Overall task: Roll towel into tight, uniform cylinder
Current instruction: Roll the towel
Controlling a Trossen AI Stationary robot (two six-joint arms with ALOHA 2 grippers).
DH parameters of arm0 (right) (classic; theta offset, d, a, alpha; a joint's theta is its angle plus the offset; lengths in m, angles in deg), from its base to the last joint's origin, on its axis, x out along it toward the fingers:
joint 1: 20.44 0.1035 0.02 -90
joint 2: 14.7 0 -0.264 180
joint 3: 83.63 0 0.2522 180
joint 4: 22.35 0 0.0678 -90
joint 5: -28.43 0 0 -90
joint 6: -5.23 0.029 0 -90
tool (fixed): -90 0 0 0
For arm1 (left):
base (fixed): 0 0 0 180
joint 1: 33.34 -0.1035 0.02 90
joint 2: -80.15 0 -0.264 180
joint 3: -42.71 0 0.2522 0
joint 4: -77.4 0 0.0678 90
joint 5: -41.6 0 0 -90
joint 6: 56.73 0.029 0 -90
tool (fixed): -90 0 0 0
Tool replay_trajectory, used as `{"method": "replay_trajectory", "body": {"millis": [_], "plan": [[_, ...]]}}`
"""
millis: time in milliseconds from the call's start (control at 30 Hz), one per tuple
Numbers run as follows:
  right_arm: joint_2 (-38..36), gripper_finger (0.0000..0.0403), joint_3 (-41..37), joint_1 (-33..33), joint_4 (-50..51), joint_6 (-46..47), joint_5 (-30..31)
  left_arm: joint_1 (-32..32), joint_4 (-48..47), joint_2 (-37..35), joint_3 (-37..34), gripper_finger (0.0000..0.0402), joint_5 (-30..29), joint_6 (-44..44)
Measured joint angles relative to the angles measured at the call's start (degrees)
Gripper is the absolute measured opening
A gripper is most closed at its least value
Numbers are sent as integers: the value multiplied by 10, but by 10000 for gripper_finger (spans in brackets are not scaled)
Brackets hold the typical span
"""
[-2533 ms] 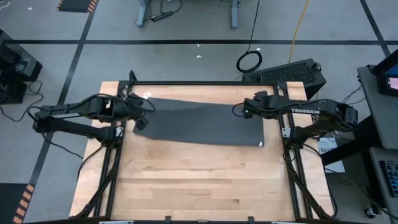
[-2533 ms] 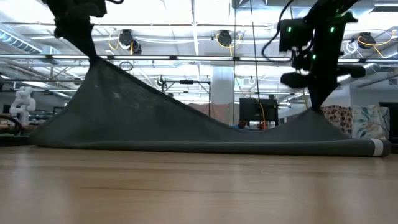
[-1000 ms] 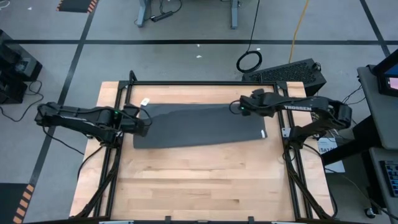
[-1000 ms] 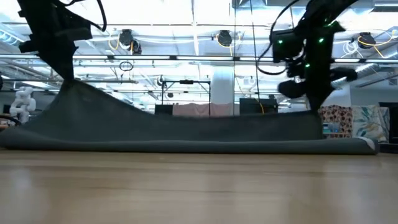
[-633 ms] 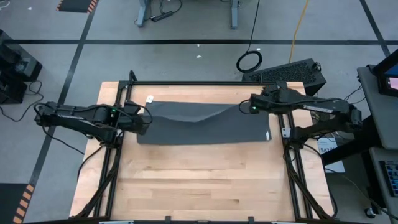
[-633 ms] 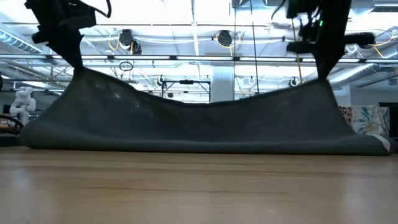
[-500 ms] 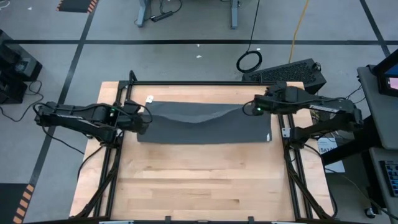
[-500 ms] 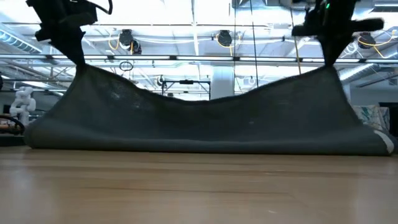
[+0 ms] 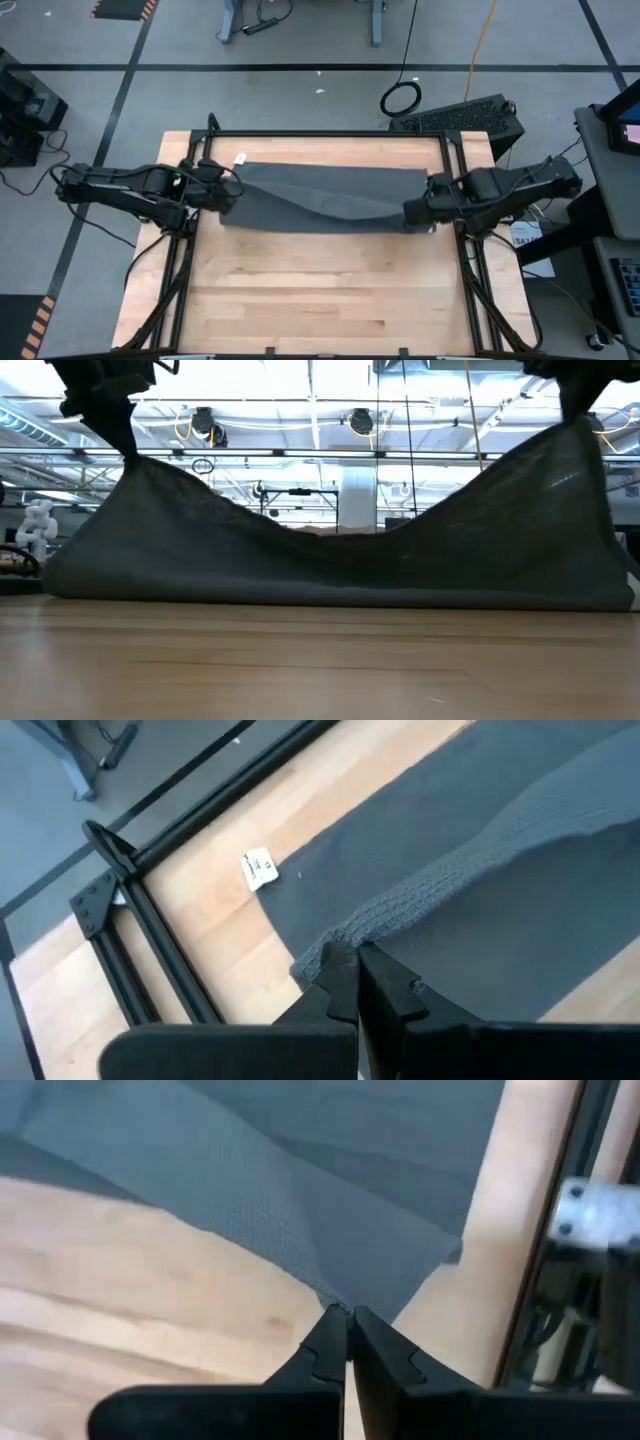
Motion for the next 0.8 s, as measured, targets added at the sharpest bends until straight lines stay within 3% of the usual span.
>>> {"method": "replay_trajectory", "body": {"millis": [167, 300, 567, 800], "plan": [[0, 2, 0, 9, 0, 62, 61, 0, 5, -5, 6, 0, -34, 65], [2, 1, -4, -37, 0, 31, 120, 0, 5, -5, 6, 0, -58, 86], [3, 1, -84, -130, 1, -113, 98, 0, 6, -4, -15, 0, -46, 81], [3, 0, -153, -156, -14, -127, 120, 0, 6, 5, -24, 0, -77, 81]]}}
